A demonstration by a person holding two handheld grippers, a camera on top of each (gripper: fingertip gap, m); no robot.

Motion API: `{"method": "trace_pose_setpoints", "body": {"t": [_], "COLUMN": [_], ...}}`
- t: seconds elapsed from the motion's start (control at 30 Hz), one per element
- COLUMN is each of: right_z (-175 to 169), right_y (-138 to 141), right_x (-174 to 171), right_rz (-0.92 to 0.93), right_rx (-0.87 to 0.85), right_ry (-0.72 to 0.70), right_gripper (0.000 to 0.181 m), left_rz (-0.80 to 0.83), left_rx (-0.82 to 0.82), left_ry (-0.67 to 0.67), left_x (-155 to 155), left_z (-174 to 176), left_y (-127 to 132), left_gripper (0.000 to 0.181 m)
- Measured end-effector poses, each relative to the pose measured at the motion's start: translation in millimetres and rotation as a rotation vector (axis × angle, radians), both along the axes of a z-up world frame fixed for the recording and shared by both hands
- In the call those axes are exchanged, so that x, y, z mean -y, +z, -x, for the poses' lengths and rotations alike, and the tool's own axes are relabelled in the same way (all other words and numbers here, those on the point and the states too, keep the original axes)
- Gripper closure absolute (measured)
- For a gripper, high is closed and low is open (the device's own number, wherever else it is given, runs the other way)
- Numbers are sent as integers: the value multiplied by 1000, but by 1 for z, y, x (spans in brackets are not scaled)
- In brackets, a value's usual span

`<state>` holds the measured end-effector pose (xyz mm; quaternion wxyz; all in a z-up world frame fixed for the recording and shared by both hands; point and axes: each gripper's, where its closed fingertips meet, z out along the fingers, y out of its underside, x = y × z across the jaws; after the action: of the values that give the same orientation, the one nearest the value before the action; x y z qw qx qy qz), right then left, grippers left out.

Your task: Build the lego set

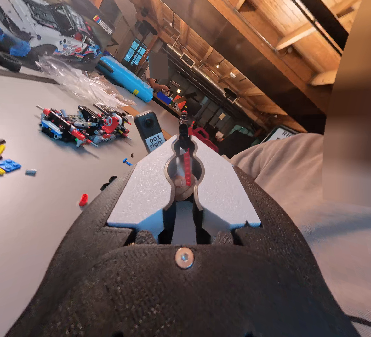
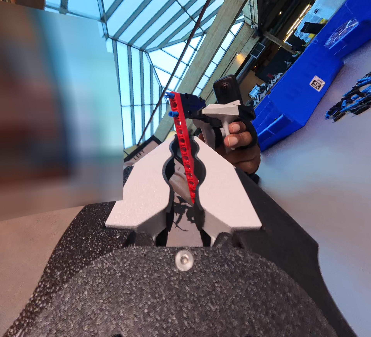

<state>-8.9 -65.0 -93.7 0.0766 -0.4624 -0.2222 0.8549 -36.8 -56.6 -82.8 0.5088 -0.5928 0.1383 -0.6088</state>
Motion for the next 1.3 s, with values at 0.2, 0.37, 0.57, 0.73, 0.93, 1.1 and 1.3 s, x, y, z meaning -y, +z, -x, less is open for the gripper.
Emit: {"method": "trace_pose_setpoints", "body": {"t": [0.2,0.37,0.57,0.73,0.93,1.1,1.3], "right_z": [-8,-12,-14,-12,-10,-8,-4], "right_y": [-1,-22,-46,-52,-60,-73,-94], "right_x": [10,-6,-22,-22,-21,-17,-12], "right_rz": [-568,-1349,-2078,-2265,-2311,-2299,-2279], "right_rx": [54,179,271,281,289,294,308], "right_ry": [-149,-489,-676,-691,-670,-594,-482], "right_gripper": [175,175,175,175,175,175,175], "left_rz": [-140,-135,-156,-194,-205,-210,-155], "left_rx": [-187,-303,-418,-542,-591,-689,-805], "left_ry": [62,72,68,91,99,129,42], "left_x": [5,2,3,2,1,-5,1], "left_z": [-6,-5,-8,-13,-14,-10,-18], "left_y": [-4,-21,-39,-53,-60,-73,-101], "left_gripper": [170,145,134,120,114,106,105]}}
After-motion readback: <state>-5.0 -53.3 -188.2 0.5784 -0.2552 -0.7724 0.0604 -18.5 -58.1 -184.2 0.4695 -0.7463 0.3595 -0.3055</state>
